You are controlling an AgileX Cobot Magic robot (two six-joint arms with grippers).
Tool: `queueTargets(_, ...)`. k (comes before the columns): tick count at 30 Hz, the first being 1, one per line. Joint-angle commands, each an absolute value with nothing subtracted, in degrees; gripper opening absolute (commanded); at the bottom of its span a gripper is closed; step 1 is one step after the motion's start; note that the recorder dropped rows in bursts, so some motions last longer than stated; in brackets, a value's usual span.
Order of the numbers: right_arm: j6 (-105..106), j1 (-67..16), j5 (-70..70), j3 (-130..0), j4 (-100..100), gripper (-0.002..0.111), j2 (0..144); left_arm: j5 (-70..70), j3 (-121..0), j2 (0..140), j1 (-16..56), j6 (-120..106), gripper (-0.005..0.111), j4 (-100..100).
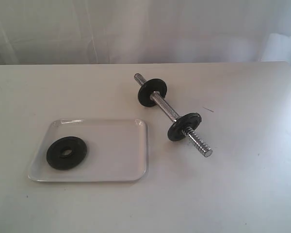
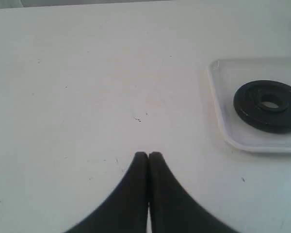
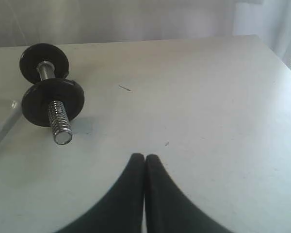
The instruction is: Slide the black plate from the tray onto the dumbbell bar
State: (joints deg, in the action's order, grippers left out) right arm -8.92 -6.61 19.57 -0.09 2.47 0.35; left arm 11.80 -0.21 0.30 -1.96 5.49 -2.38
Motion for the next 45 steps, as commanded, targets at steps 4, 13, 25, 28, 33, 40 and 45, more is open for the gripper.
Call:
queueTargets(4,-9.07,-6.74,19.44,0.0,2.82,0.0,0.0,11.53,0.0,0.0,-1.68,5.57,0.0,-1.67)
queueTargets(13,-9.07,-6.74,19.44,0.0,2.82,0.0,0.0,-24.84,0.0,0.0,-1.68,1.78,0.0,-8.08)
queueTargets(25,-9.07,-6.74,19.44,0.0,2.82,0.0,0.0,-35.96,-11.14,0.79,-1.68,11.54,0.0,-4.16)
queueTargets(28,-9.07,-6.74,19.44,0.0,2.82,0.0,0.0,-32.75,-18.81,4.86,-1.68,11.18,0.0,-3.41)
queueTargets(33,-9.07,-6.74,19.44,0.0,2.82,0.0,0.0,-27.76,-33.94,15.13,-1.68,11.08,0.0,0.0)
queueTargets(40,-9.07,-6.74,19.44,0.0,2.82,0.0,0.0,-15.24,-51.25,28.52,-1.68,10.22,0.0,-0.41)
queueTargets(45,-9.07,-6.74,19.44,0.0,2.82,0.0,0.0,12.22,-64.47,41.25,-1.55,9.06,0.0,-5.05)
